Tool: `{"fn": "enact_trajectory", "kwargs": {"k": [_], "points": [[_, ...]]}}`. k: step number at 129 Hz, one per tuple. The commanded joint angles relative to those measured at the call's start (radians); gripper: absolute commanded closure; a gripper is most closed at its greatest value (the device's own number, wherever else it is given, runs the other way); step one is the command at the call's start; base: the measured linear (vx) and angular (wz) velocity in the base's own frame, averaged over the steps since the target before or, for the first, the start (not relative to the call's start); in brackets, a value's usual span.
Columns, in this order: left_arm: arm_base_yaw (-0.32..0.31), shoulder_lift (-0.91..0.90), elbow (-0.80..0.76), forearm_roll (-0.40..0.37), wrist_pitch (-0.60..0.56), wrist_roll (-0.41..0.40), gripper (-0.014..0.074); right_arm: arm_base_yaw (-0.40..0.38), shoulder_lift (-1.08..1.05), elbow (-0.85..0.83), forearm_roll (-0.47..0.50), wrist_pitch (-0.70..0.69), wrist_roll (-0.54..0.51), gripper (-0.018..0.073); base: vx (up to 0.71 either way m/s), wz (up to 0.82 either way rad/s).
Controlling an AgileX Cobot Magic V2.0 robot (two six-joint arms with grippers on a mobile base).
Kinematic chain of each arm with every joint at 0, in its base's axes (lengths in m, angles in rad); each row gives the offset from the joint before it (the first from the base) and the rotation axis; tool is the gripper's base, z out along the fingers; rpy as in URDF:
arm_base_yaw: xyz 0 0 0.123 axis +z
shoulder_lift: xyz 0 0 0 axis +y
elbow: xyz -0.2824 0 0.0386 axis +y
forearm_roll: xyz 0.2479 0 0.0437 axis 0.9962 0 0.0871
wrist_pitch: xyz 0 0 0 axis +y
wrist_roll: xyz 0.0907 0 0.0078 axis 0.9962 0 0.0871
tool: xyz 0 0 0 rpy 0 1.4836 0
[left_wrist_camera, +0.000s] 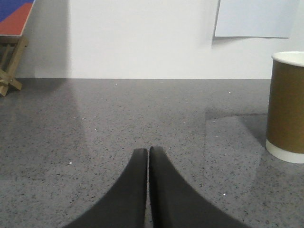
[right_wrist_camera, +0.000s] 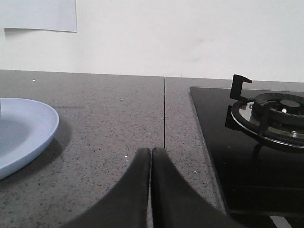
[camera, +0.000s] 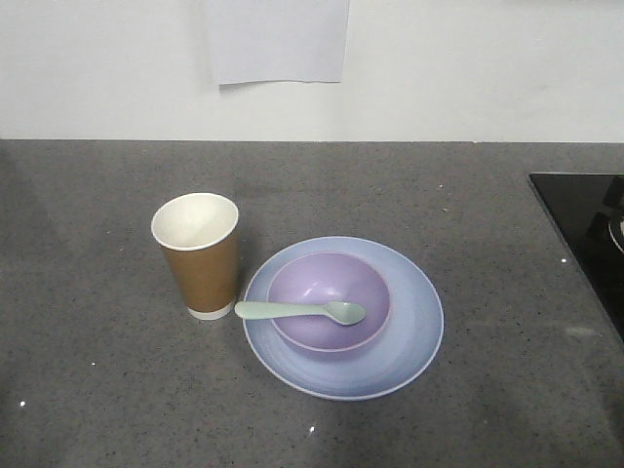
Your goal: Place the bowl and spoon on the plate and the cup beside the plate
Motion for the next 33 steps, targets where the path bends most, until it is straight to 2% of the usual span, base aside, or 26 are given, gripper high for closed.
{"fn": "enact_trajectory", "kwargs": {"k": [1,33], "points": [[-0.006,-0.015,0.006,-0.007,-0.072,-0.007,0.0603,-0.009,-0.003,0.007,0.0,-0.073,-0.006,0.0564,0.0,0.0],[-0.006,-0.015,0.006,-0.007,-0.072,-0.007,0.0603,-0.009,-0.003,0.007,0.0,-0.073,-0.006,0.0564,0.0,0.0]]}}
